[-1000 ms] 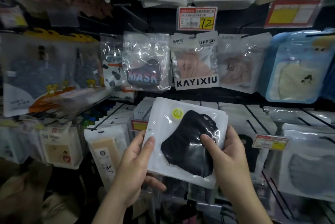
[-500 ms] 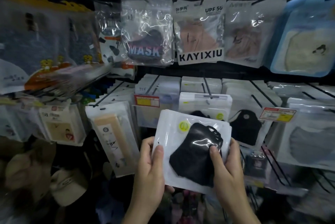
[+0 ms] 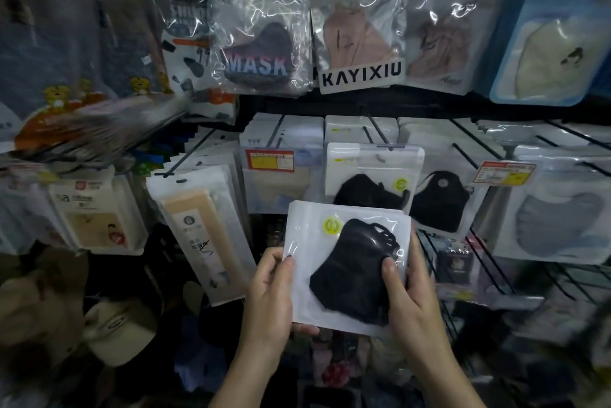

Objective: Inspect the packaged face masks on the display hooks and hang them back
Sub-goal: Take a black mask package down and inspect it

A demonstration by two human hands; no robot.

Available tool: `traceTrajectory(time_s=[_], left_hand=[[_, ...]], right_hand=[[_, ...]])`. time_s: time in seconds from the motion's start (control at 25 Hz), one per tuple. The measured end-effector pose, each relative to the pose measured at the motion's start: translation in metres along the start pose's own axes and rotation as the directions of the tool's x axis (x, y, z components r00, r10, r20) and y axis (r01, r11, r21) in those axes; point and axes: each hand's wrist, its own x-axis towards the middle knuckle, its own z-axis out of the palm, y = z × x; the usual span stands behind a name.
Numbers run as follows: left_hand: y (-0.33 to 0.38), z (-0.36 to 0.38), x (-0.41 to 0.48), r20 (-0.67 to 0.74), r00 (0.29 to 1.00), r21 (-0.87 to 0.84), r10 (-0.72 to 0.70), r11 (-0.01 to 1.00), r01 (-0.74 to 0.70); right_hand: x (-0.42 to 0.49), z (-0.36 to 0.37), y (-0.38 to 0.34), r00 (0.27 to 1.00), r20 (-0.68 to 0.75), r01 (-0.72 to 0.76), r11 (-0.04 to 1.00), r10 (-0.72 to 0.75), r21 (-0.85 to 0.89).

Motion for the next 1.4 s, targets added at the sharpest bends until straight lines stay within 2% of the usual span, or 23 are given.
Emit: traceTrajectory(time_s=[0.12,0.32,0.48,0.6,0.76,0.84,0.92,1.0,1.04,1.16,1.24,1.32,1.4], left_hand=[[-0.005,-0.002,0.005,0.016,1.0,0.036,0.024,0.999,-0.024],[-0.012,-0.002,0.011,0.041,0.993,0.037,0.108,0.993,-0.109],[-0.021,-0.004,0.018,0.057,0.975,0.112,0.213,0.969,-0.218],[-0.018,-0.002,0.022,0.081,0.982,0.102,0.169,0.979,-0.177],[-0.016,0.0,0.029,0.142,0.959,0.241,0.244,0.932,-0.272],[-0.011,-0.001,0.033,0.212,0.925,0.296,0.316,0.881,-0.369],[0.0,-0.004,0.039,0.318,0.863,0.377,0.392,0.783,-0.495],[0.015,-0.003,0.047,0.416,0.798,0.455,0.435,0.661,-0.597],[0.026,0.0,0.05,0.455,0.773,0.487,0.443,0.602,-0.632],[0.057,0.017,0.053,0.547,0.707,0.586,0.449,0.398,-0.706],[0.07,0.029,0.054,0.572,0.674,0.602,0.466,0.319,-0.732],[0.075,0.039,0.06,0.544,0.691,0.619,0.476,0.329,-0.713],[0.071,0.046,0.07,0.439,0.768,0.592,0.467,0.492,-0.638]], right_hand=[[-0.007,0.004,0.003,0.997,-0.067,0.027,0.998,-0.031,-0.054],[-0.018,0.013,0.008,0.987,-0.161,0.009,1.0,-0.013,-0.027],[-0.023,0.019,0.007,0.98,-0.199,0.0,1.0,0.0,-0.001],[-0.025,0.021,0.014,0.974,-0.225,0.022,0.999,-0.012,0.044],[-0.025,0.014,0.021,0.972,-0.234,0.01,0.999,-0.001,0.034],[-0.022,0.004,0.017,0.949,-0.313,-0.023,0.993,-0.016,-0.12],[-0.016,-0.007,-0.002,0.91,-0.393,-0.032,0.925,-0.13,-0.378],[-0.003,-0.016,-0.026,0.919,-0.293,0.063,0.832,-0.264,-0.551],[0.004,-0.017,-0.038,0.939,-0.205,0.116,0.814,-0.277,-0.569],[0.026,-0.019,-0.053,0.979,-0.028,0.173,0.894,-0.202,-0.413],[0.04,-0.023,-0.05,0.983,-0.048,0.162,0.956,-0.178,-0.243],[0.05,-0.025,-0.044,0.978,-0.115,0.159,0.981,-0.172,-0.114],[0.058,-0.026,-0.037,0.972,-0.194,0.137,0.991,-0.134,0.003]])
